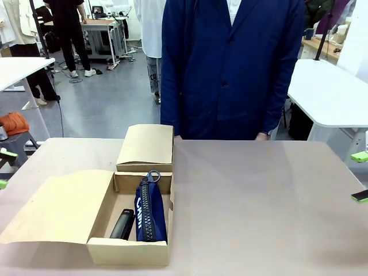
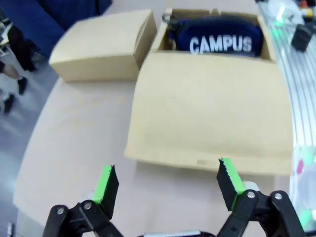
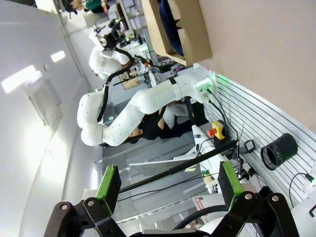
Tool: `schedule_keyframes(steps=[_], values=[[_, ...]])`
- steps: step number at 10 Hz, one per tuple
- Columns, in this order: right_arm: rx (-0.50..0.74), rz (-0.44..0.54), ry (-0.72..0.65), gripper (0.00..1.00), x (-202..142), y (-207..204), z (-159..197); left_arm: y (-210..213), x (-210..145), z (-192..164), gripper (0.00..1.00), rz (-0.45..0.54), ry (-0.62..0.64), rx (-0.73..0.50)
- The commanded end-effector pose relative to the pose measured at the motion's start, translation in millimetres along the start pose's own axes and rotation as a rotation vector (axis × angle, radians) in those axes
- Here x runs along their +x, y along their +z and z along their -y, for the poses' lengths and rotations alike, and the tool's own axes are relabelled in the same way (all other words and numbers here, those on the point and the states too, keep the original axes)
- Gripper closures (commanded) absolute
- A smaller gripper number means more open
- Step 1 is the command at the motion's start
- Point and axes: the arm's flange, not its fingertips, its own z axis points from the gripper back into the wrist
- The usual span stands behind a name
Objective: Place items inside the box.
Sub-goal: Close the lid of the Mailer Box closest to the robot.
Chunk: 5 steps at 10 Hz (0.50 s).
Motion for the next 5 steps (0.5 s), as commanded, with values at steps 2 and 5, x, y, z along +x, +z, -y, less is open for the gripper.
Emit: schedule_keyframes(steps=[2, 5], values=[[0.008, 0.008, -0.009, 0.00, 0.2, 2.7, -5.6, -18.3, -33.2, 25.1, 0.00, -0.050, -0.020, -0.027], [0.008, 0.008, -0.009, 0.00, 0.2, 2.7, -5.6, -70.4, -72.8, 20.2, 0.00, -0.126, 0.070, -0.102]])
